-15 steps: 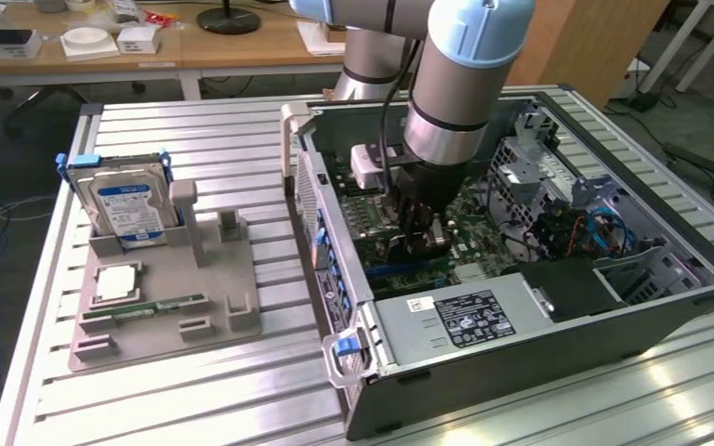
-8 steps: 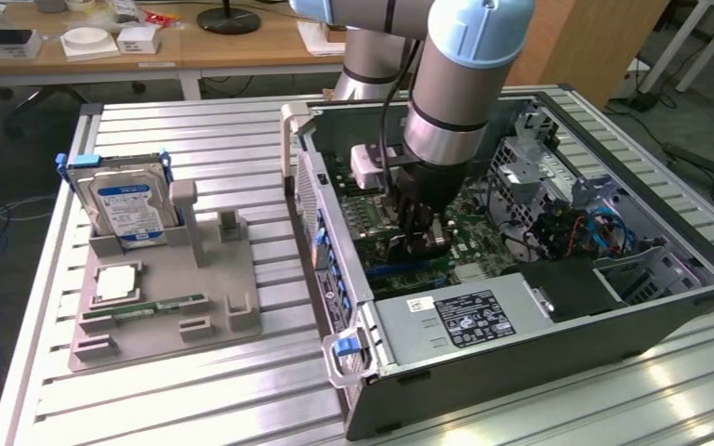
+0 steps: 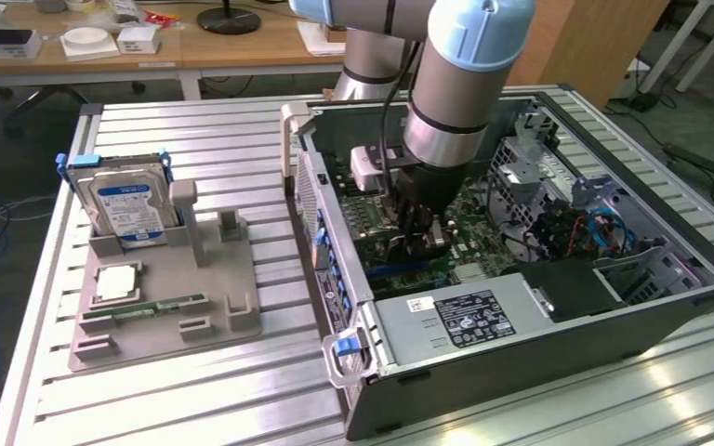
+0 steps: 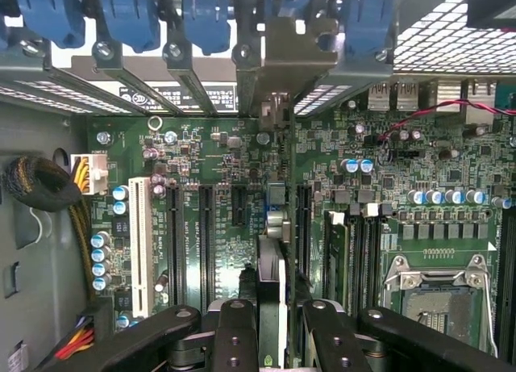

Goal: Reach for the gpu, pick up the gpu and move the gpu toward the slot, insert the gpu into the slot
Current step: 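Insert the gpu into the slot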

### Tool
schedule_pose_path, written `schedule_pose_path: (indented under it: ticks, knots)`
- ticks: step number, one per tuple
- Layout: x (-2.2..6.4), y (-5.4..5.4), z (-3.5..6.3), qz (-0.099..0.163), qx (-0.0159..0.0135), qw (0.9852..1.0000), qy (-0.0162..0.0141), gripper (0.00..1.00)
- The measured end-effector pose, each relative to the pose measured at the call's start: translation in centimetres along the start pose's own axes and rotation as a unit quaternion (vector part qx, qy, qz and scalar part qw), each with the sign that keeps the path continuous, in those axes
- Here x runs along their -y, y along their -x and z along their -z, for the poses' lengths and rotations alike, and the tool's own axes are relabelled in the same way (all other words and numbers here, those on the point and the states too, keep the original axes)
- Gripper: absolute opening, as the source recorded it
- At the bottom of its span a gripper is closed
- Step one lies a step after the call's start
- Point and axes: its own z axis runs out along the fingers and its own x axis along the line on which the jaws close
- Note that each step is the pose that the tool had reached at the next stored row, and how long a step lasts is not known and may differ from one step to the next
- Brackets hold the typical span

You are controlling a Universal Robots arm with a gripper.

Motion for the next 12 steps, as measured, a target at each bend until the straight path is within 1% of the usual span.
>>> schedule_pose_path:
  ticks: [5,12]
  knots:
    - [-0.09,-0.18,0.0,0.0,0.0,1.0,0.0001,0.27]
    - [-0.09,-0.2,-0.29,0.0,0.0004,1.0,0.0001,0.27]
